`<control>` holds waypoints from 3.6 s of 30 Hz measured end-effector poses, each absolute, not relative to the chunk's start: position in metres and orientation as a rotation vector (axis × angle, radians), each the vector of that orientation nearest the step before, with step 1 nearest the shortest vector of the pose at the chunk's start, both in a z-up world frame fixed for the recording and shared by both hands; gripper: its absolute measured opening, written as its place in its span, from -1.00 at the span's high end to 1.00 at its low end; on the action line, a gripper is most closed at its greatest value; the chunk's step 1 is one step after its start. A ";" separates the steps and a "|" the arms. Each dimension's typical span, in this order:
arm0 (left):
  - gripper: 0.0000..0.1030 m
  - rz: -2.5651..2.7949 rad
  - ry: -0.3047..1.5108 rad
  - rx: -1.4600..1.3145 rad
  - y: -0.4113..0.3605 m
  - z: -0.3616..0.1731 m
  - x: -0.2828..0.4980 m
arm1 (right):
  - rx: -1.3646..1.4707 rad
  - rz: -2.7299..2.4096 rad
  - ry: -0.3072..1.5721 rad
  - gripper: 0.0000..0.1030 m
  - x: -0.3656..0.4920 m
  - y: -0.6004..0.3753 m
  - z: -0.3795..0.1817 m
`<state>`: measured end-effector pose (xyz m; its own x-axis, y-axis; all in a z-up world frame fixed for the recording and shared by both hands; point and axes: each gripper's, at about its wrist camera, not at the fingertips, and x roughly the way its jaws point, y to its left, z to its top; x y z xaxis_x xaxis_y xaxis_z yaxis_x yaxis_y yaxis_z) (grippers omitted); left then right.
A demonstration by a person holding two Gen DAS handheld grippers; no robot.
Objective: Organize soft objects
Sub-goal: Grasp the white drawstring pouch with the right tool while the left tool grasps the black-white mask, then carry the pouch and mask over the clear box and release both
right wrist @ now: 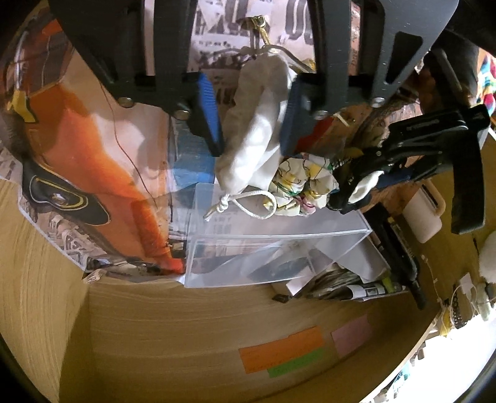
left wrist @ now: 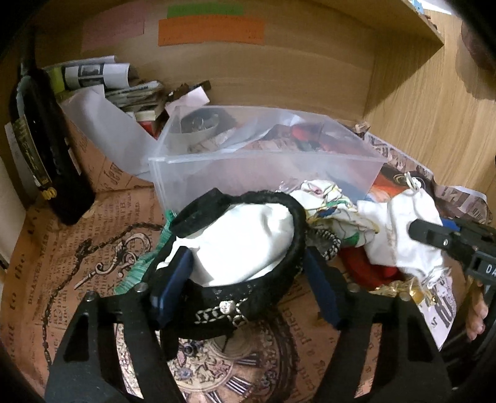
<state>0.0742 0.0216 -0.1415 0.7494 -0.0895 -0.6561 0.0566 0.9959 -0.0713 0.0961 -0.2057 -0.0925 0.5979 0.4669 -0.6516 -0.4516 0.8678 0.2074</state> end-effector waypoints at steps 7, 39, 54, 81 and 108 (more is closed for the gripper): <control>0.04 -0.103 0.711 -0.076 0.025 -0.137 0.070 | 0.027 0.537 0.731 0.76 0.095 -0.208 -0.085; 0.59 -0.194 0.454 -0.117 0.029 -0.050 0.058 | 0.054 0.587 0.425 0.82 0.104 -0.204 -0.005; 0.59 -0.103 0.428 -0.036 0.033 -0.038 0.132 | 0.009 0.642 0.445 0.82 0.164 -0.169 0.000; -0.01 -0.188 0.750 -0.020 0.013 -0.106 0.229 | -0.111 0.504 0.774 0.59 0.258 -0.139 -0.081; -0.70 -0.105 0.587 -0.009 0.045 -0.070 0.102 | -0.134 0.569 0.560 -0.58 0.147 -0.167 -0.032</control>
<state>0.1018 0.0446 -0.0702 0.8274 -0.1014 -0.5524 0.0963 0.9946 -0.0382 0.1469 -0.1673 -0.0323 0.6982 0.4733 -0.5371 -0.5442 0.8384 0.0313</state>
